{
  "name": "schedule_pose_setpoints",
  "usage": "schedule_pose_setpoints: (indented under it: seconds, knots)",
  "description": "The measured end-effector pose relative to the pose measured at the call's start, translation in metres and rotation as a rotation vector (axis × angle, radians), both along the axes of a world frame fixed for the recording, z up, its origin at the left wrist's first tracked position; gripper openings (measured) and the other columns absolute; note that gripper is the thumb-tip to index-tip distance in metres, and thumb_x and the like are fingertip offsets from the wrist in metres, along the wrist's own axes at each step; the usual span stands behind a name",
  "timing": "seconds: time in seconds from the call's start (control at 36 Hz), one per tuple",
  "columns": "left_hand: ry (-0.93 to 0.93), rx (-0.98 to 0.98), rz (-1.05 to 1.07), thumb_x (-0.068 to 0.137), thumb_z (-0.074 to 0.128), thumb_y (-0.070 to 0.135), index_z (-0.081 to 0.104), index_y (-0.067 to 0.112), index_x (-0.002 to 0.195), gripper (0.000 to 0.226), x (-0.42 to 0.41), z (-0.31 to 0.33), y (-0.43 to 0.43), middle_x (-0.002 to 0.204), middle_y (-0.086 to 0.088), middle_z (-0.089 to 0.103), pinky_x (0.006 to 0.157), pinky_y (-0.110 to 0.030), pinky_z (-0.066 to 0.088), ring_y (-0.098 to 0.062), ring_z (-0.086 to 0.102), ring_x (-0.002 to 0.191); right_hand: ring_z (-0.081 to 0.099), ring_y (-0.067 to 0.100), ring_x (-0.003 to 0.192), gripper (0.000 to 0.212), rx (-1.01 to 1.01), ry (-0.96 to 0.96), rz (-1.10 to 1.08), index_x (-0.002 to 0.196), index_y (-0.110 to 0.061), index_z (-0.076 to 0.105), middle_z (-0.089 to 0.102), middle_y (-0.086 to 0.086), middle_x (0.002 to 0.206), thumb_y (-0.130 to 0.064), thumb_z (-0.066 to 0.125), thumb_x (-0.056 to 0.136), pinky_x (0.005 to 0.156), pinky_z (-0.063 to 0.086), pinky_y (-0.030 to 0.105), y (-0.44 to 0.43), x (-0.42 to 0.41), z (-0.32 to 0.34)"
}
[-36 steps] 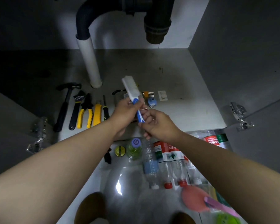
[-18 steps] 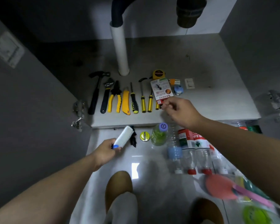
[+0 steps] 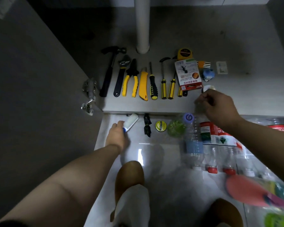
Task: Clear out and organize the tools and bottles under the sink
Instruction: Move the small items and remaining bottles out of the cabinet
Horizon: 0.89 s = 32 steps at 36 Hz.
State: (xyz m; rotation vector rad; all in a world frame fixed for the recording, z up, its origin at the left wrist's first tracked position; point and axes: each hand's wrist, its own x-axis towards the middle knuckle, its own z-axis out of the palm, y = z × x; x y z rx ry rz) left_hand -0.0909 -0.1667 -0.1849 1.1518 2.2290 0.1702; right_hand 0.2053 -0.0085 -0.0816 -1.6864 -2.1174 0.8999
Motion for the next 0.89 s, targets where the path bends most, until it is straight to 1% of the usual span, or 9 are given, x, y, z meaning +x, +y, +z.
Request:
schedule_pose_setpoints:
  seconds: [0.08,0.17,0.22,0.31,0.44,0.53,0.67,0.81,0.89]
  knots:
    - [0.013,-0.017,-0.057,0.094,0.052,0.004,0.043,0.016,0.146,0.053,0.003,0.0,-0.004,0.129,-0.017,0.049,0.098,-0.042,0.042,-0.037,0.05,0.119,0.066,0.022,0.092,0.015,0.005,-0.012,-0.008,0.099,-0.015,0.07,0.071,0.004,0.1,-0.014,0.055,0.097,0.09,0.056,0.044,0.001,0.002,-0.004]
    - [0.075,-0.016,-0.102,0.092,0.054,0.007,0.043,0.017,0.142,0.053,0.009,0.009,-0.005,0.131,-0.014,0.046,0.098,-0.045,0.043,-0.035,0.048,0.119,0.066,0.023,0.089,0.014,-0.001,-0.022,-0.013,0.098,-0.016,0.068,0.07,0.004,0.099,-0.015,0.054,0.096,0.087,0.057,0.045,0.002,0.003,-0.005]
    - [0.134,-0.017,-0.176,0.09,0.054,0.011,0.047,0.015,0.133,0.044,0.014,0.021,-0.003,0.127,-0.012,0.047,0.094,-0.045,0.045,-0.035,0.05,0.116,0.066,0.025,0.087,0.012,0.001,-0.033,-0.001,0.097,-0.016,0.066,0.069,0.005,0.096,-0.014,0.054,0.095,0.084,0.057,0.044,0.002,0.004,-0.001]
    - [0.164,0.005,-0.391,0.091,0.054,0.024,0.052,0.017,0.112,0.022,0.02,0.047,0.004,0.113,-0.007,0.053,0.076,-0.041,0.049,-0.034,0.06,0.102,0.064,0.03,0.089,0.014,0.078,-0.091,0.032,0.094,-0.013,0.067,0.067,0.01,0.098,-0.013,0.054,0.093,0.082,0.053,0.041,0.001,0.007,0.007]
    - [0.196,0.28,-0.631,0.09,0.055,0.028,0.058,0.026,0.1,0.01,0.035,0.099,0.037,0.103,0.005,0.058,0.065,-0.035,0.048,-0.025,0.064,0.092,0.061,0.035,0.093,0.015,0.038,-0.148,-0.027,0.106,-0.011,0.063,0.055,0.015,0.112,-0.014,0.057,0.092,0.087,0.052,0.041,0.005,0.016,0.012]
    - [0.171,0.387,-0.642,0.093,0.053,0.031,0.061,0.032,0.104,0.013,0.049,0.125,0.072,0.108,0.009,0.06,0.071,-0.036,0.053,-0.021,0.064,0.093,0.06,0.034,0.09,0.032,0.01,-0.147,-0.09,0.119,-0.015,0.053,0.046,0.012,0.121,-0.012,0.062,0.088,0.087,0.05,0.037,0.011,0.024,0.01]
    - [0.02,0.458,-0.607,0.093,0.057,0.018,0.065,0.025,0.103,0.016,0.079,0.136,0.132,0.101,0.006,0.056,0.08,-0.033,0.049,-0.02,0.059,0.099,0.054,0.026,0.083,0.047,0.057,-0.086,-0.129,0.128,-0.024,0.048,0.04,0.009,0.128,-0.017,0.068,0.086,0.082,0.045,0.032,0.027,0.026,0.003]
    - [-0.151,0.447,-0.565,0.091,0.059,0.007,0.067,0.021,0.105,0.021,0.111,0.121,0.162,0.106,0.0,0.061,0.082,-0.03,0.05,-0.018,0.062,0.093,0.054,0.021,0.083,0.031,0.102,-0.086,-0.079,0.124,-0.022,0.058,0.047,0.007,0.122,-0.024,0.065,0.093,0.08,0.041,0.024,0.037,0.02,-0.012]
    - [-0.243,0.438,-0.499,0.09,0.06,0.001,0.066,0.021,0.106,0.026,0.121,0.115,0.164,0.104,-0.004,0.063,0.083,-0.029,0.05,-0.018,0.062,0.089,0.054,0.018,0.081,0.025,0.162,-0.109,-0.1,0.117,-0.021,0.061,0.053,0.006,0.114,-0.016,0.064,0.092,0.076,0.042,0.025,0.04,0.017,-0.014]
